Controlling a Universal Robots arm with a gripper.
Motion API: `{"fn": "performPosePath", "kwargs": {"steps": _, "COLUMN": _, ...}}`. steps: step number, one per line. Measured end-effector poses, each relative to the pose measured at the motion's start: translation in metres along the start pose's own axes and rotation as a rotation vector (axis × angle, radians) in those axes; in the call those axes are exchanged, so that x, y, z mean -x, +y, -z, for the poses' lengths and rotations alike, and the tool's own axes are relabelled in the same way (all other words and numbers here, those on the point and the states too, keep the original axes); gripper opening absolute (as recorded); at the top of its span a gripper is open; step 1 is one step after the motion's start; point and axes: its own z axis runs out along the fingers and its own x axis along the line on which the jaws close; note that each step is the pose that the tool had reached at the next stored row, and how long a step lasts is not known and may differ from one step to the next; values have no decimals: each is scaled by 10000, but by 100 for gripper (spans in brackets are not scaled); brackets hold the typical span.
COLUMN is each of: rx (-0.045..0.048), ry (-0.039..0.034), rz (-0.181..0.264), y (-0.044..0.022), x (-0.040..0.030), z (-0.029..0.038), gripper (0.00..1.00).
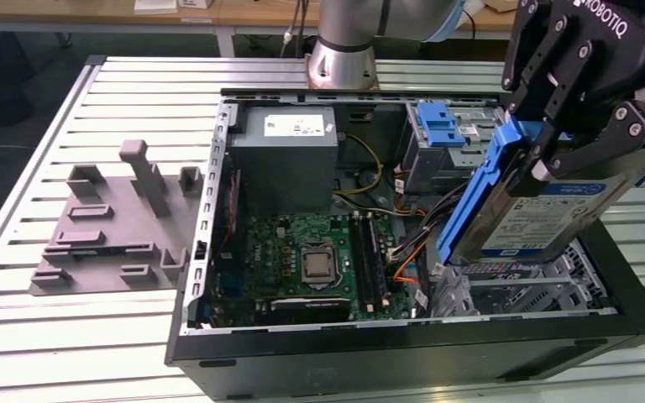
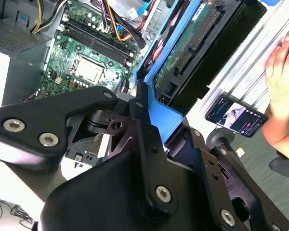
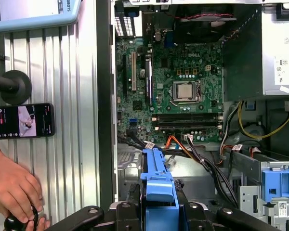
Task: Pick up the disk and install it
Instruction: 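Insert the disk into the insertion slot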
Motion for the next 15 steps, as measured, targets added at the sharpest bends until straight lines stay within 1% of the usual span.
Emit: {"fn": "performPosePath", "kwargs": {"steps": 15, "rx": 0, "ry": 0, "rz": -29, "y": -85, "x": -19, "z": -50, "gripper": 36}}
